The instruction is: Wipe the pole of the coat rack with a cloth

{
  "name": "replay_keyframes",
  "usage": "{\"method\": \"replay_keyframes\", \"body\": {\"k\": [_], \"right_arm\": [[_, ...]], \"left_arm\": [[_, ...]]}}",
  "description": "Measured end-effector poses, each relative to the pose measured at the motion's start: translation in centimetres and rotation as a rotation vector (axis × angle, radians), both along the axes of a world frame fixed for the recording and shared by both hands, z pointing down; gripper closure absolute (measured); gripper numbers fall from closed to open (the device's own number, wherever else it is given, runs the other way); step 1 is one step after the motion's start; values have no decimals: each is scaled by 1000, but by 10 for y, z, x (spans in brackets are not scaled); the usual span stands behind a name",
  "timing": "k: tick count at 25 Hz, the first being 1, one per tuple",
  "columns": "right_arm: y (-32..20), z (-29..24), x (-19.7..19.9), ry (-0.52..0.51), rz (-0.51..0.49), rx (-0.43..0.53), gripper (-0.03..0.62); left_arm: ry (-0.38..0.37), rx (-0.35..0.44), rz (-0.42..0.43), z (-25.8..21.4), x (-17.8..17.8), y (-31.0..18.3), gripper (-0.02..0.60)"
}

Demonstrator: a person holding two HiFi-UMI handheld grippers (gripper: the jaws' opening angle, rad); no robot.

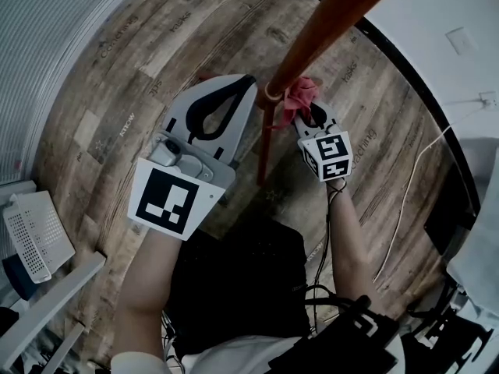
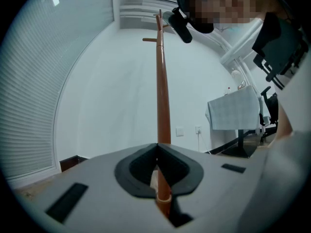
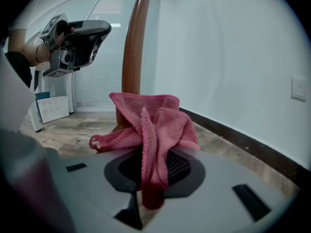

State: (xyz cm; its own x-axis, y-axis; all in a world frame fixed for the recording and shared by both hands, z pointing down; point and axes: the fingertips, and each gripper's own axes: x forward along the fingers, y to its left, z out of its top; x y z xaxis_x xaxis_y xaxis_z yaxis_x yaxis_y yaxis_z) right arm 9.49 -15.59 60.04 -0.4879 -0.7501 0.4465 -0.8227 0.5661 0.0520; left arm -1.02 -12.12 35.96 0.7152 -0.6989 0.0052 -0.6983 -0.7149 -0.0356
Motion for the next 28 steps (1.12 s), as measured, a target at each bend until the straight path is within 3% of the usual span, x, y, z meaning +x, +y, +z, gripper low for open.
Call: {"method": "replay_keyframes", "body": {"k": [28], "right_arm": [[-21, 38, 42, 90, 77, -78, 500]], "left_arm": [[2, -7, 7, 6, 12, -7, 568]]}}
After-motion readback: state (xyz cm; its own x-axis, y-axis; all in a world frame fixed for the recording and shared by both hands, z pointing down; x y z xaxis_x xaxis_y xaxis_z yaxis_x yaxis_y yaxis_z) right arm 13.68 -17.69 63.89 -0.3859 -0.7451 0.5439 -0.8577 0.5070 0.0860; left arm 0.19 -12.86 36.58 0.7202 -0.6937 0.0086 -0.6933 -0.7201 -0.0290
